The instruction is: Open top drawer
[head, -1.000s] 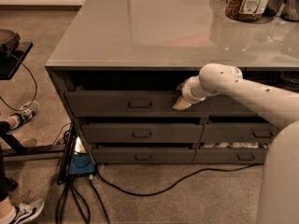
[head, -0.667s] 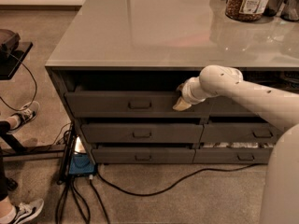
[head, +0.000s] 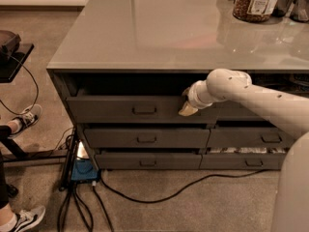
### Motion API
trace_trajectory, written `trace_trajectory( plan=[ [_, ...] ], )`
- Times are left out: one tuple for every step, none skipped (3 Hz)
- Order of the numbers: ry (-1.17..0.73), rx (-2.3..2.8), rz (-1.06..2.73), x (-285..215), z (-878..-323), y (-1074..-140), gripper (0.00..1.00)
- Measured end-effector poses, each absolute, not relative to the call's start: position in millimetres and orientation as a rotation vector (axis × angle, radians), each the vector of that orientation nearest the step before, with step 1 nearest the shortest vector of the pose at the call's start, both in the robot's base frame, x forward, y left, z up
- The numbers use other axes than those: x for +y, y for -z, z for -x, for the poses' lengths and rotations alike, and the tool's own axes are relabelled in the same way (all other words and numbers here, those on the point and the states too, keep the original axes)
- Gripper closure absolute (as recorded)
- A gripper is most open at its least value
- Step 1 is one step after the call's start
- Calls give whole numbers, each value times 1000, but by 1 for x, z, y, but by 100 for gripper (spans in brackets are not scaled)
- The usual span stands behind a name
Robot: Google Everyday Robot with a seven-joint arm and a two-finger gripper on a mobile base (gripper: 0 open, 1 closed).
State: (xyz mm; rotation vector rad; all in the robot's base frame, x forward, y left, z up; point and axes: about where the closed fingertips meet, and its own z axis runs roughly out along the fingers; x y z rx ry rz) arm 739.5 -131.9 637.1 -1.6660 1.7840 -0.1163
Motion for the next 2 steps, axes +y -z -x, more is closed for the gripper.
trace_trajectory(
  plan=[
    [118, 1783, 1663, -133, -734, -642, 100],
    [118, 1782, 1663, -133, -734, -642, 100]
  ],
)
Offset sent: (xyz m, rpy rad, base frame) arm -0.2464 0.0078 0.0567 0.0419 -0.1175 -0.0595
